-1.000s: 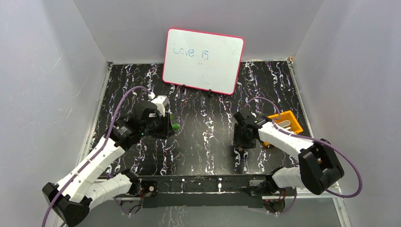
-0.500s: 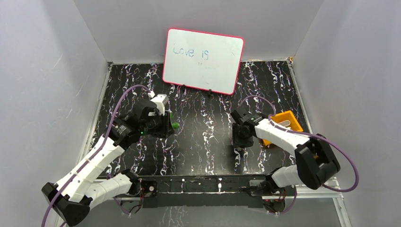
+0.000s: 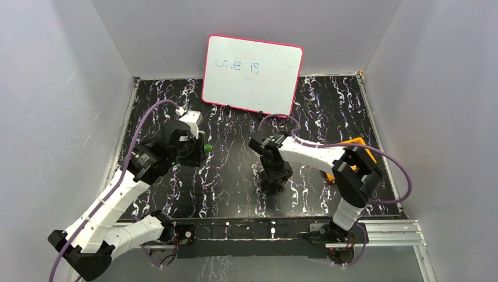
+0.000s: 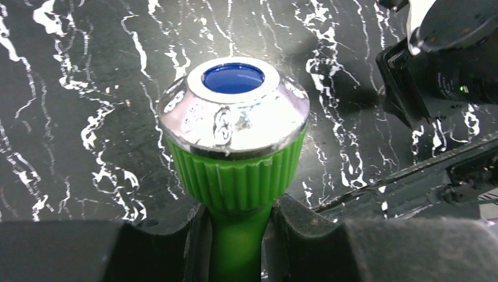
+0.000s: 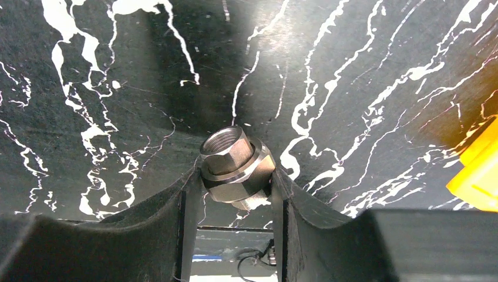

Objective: Install the water faucets
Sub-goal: Move the adaptor to the center of the board.

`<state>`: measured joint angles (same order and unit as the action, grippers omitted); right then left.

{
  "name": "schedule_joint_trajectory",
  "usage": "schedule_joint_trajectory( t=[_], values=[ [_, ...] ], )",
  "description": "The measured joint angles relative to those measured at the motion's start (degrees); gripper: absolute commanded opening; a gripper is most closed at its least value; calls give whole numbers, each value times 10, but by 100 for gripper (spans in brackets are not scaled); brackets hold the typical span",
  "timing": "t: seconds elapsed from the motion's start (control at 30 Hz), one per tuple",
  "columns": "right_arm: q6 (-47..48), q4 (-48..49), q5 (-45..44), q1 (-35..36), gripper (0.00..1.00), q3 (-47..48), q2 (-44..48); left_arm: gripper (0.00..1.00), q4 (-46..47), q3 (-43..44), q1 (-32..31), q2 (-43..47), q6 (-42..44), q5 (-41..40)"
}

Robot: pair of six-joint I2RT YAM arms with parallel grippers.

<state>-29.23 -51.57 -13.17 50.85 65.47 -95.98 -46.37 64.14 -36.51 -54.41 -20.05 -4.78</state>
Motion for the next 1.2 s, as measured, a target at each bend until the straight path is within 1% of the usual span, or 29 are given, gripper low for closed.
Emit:
schedule_joint_trajectory(
  t=[0.23,0.37,0.53,0.63,0.7,0.77,0.87,1.2],
  values=[
    [22,-67,-41,63,22,94,-91,0,-28,17,0,15,10,-57],
    [49,-82,-52,94,23,143,-138,0,-37,24,0,25,15,-78],
    [85,-100,-64,122,26,196,-188,0,-49,24,0,32,18,-90],
    [100,-113,-71,128,36,219,-205,0,-52,24,0,34,19,-94],
    [105,-115,-75,130,45,229,-212,0,-54,24,0,35,20,-96],
    [111,-115,-76,131,50,233,-215,0,-54,24,0,37,21,-96],
    [114,-115,-75,132,56,233,-215,0,-56,24,0,38,21,-97],
    [114,-103,-80,132,69,233,-215,0,-56,24,0,34,21,-96]
  ],
)
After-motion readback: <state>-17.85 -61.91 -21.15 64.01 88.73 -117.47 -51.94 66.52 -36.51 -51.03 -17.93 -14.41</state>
